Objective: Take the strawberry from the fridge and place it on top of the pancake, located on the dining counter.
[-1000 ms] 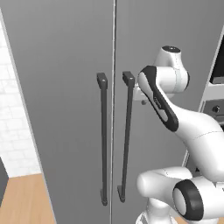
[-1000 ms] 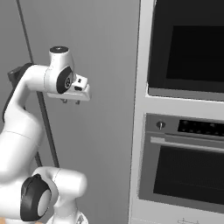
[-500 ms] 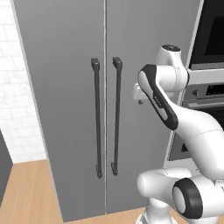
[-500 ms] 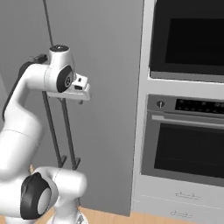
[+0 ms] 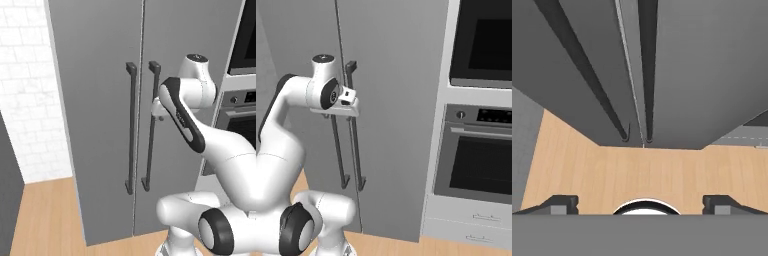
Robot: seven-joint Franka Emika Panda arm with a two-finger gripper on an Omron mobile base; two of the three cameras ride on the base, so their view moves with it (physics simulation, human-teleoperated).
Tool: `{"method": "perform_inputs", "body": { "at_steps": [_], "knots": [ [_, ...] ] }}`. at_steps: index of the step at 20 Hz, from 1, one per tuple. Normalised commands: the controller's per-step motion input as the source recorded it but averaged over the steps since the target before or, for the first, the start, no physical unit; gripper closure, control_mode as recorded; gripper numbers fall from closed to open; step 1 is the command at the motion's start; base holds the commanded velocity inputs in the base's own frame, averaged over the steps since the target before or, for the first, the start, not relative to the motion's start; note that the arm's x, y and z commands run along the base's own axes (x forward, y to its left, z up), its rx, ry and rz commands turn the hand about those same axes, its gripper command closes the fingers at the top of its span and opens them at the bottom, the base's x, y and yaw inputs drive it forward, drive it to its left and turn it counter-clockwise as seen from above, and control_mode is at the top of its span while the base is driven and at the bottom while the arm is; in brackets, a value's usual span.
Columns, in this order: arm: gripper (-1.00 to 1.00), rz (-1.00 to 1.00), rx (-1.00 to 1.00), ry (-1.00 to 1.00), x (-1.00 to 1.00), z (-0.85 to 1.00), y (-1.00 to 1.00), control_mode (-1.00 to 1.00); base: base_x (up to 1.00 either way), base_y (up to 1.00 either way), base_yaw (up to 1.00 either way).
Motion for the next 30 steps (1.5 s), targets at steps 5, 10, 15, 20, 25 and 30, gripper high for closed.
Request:
{"method": "perform_inputs", "body": {
  "at_steps": [5, 10, 15, 20, 25, 30],
  "knots": [
    [-1.0, 0.0, 0.0, 0.0, 0.0, 0.0, 0.0, 1.0, 0.0, 0.28, -0.02],
    [-1.0, 0.0, 0.0, 0.0, 0.0, 0.0, 0.0, 1.0, -0.08, -0.02, 0.0],
    [-1.0, 0.0, 0.0, 0.0, 0.0, 0.0, 0.0, 1.0, -0.29, 0.0, 0.0],
    [-1.0, 0.0, 0.0, 0.0, 0.0, 0.0, 0.0, 1.0, -0.54, 0.0, 0.0],
    [-1.0, 0.0, 0.0, 0.0, 0.0, 0.0, 0.0, 1.0, -0.28, -0.05, 0.0],
    [-1.0, -0.03, 0.0, -0.11, 0.66, -0.11, -0.12, -1.0, 0.0, 0.0, 0.0]
  ]
}}
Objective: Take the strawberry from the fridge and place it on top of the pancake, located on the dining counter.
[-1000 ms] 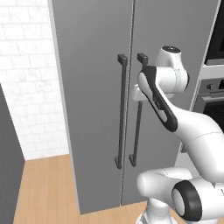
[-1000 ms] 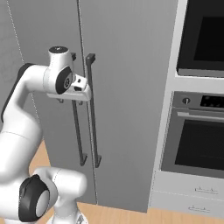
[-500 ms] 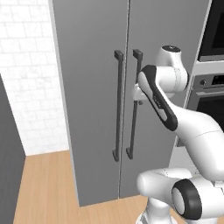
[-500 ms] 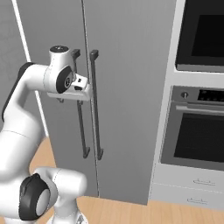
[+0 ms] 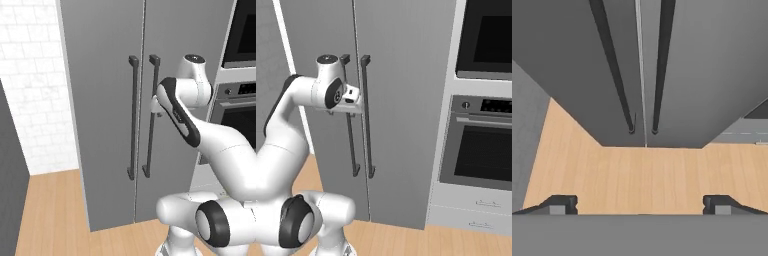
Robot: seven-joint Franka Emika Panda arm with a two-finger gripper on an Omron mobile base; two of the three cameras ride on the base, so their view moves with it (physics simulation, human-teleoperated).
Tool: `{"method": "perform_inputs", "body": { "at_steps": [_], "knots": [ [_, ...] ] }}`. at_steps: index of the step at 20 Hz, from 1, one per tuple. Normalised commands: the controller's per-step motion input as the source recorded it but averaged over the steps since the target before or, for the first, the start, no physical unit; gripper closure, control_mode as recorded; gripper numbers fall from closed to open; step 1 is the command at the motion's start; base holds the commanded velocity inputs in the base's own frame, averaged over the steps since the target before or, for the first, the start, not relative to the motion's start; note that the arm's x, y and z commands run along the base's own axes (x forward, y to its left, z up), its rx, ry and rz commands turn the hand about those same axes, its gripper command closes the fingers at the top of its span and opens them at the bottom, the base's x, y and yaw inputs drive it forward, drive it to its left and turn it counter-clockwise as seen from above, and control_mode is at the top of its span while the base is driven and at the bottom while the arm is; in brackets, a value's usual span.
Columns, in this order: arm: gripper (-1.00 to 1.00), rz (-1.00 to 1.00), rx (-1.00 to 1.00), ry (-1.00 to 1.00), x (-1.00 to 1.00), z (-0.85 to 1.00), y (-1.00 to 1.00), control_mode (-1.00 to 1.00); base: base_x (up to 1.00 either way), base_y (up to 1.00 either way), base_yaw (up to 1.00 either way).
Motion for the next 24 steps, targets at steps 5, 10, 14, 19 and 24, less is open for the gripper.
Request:
{"method": "perform_inputs", "body": {
  "at_steps": [5, 10, 14, 19, 24],
  "knots": [
    [-1.0, -0.08, 0.01, -0.12, 0.99, -0.25, -0.31, -1.0, 0.0, 0.0, 0.0],
    [-1.0, -0.07, 0.01, -0.42, 0.56, -0.05, -0.26, -1.0, 0.0, 0.0, 0.0],
    [-1.0, -0.01, 0.0, -0.43, 0.37, 0.02, 0.0, -1.0, 0.0, 0.0, 0.0],
    [-1.0, 0.02, 0.01, -0.03, 0.24, 0.25, 0.0, -1.0, 0.0, 0.0, 0.0],
    [-1.0, 0.0, 0.0, 0.02, 0.47, 0.11, 0.0, -1.0, 0.0, 0.0, 0.0]
  ]
}}
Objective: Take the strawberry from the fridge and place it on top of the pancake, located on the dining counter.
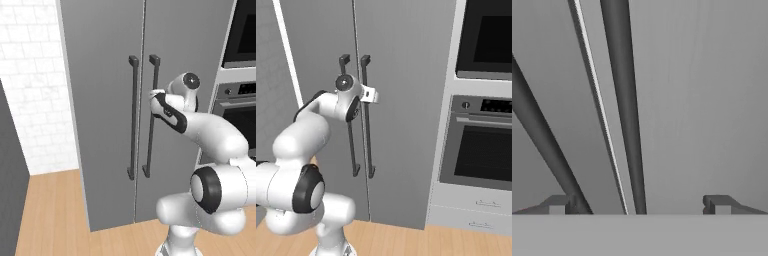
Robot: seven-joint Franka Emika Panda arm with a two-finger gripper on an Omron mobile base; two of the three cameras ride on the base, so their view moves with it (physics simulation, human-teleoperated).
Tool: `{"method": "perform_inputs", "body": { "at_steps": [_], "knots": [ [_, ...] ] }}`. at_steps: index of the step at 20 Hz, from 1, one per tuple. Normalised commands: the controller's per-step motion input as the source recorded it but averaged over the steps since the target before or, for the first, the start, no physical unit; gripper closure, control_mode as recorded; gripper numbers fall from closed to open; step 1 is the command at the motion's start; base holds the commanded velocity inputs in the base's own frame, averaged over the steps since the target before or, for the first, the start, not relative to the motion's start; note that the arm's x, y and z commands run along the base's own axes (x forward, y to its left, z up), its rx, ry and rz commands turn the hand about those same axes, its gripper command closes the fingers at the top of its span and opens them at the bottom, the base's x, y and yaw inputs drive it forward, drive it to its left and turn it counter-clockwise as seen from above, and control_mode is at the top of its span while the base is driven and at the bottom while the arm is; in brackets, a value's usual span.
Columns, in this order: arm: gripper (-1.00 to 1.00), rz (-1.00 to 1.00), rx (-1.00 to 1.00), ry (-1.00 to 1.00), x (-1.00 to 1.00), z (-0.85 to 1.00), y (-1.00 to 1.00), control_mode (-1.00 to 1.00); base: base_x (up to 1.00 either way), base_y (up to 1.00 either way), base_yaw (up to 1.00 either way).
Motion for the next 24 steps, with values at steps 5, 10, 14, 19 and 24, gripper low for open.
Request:
{"method": "perform_inputs", "body": {
  "at_steps": [5, 10, 14, 19, 24],
  "knots": [
    [-1.0, 0.0, -0.01, 0.0, 0.59, 0.0, 0.0, -1.0, 0.0, 0.0, 0.0],
    [-1.0, 0.0, 0.0, -0.01, 0.71, 0.0, 0.0, -1.0, 0.0, 0.0, 0.0],
    [-1.0, 0.0, 0.0, 0.0, 0.66, 0.0, 0.0, -1.0, 0.0, 0.0, 0.0],
    [-1.0, 0.0, 0.0, -0.04, 0.7, 0.0, 0.0, -1.0, 0.0, 0.0, 0.0],
    [-1.0, 0.0, 0.0, -0.12, 0.66, 0.0, 0.0, -1.0, 0.0, 0.0, 0.0]
  ]
}}
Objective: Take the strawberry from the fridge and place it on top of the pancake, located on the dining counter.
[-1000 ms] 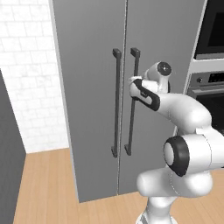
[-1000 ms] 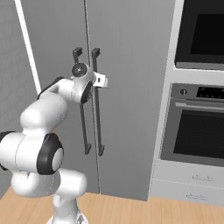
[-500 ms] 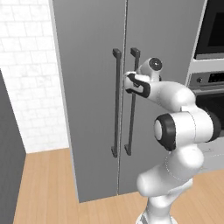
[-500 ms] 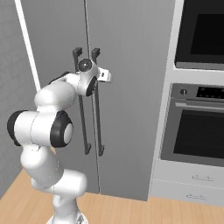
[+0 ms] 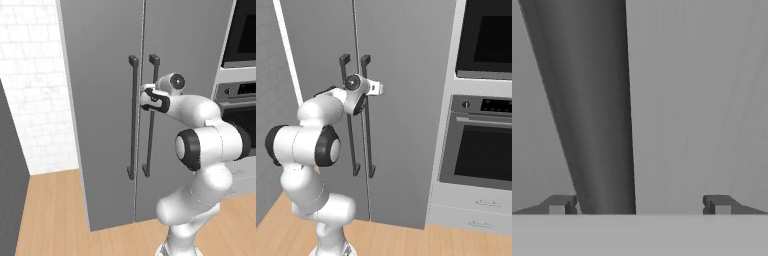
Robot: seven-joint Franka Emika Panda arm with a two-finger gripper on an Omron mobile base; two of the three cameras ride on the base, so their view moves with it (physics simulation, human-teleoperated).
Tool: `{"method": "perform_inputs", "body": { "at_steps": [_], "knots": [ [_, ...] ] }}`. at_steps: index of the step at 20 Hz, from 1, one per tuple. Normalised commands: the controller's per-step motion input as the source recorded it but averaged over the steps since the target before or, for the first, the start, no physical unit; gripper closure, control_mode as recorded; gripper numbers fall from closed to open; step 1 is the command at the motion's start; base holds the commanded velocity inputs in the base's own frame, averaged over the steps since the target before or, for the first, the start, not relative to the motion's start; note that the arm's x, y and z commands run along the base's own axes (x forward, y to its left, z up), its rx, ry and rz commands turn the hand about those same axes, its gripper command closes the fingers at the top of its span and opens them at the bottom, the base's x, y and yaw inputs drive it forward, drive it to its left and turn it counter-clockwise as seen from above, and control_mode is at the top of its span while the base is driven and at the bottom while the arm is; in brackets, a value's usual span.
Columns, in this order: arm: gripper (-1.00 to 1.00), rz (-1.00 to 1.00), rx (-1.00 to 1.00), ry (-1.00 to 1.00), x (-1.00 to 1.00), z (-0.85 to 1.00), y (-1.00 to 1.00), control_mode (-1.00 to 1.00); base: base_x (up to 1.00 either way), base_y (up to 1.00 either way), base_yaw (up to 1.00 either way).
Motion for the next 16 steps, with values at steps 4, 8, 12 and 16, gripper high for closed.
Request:
{"method": "perform_inputs", "body": {
  "at_steps": [4, 8, 12, 16],
  "knots": [
    [1.0, 0.0, 0.0, 0.0, 0.32, 0.0, 0.0, -1.0, 0.0, 0.0, 0.0],
    [1.0, -0.01, 0.0, 0.23, -0.22, 0.04, -0.06, -1.0, 0.0, 0.0, 0.0],
    [1.0, -0.07, 0.03, 0.16, -0.81, 0.0, -0.39, -1.0, 0.0, 0.0, 0.0],
    [1.0, -0.08, 0.02, 0.05, -0.93, 0.0, -0.76, -1.0, 0.0, 0.0, 0.0]
  ]
}}
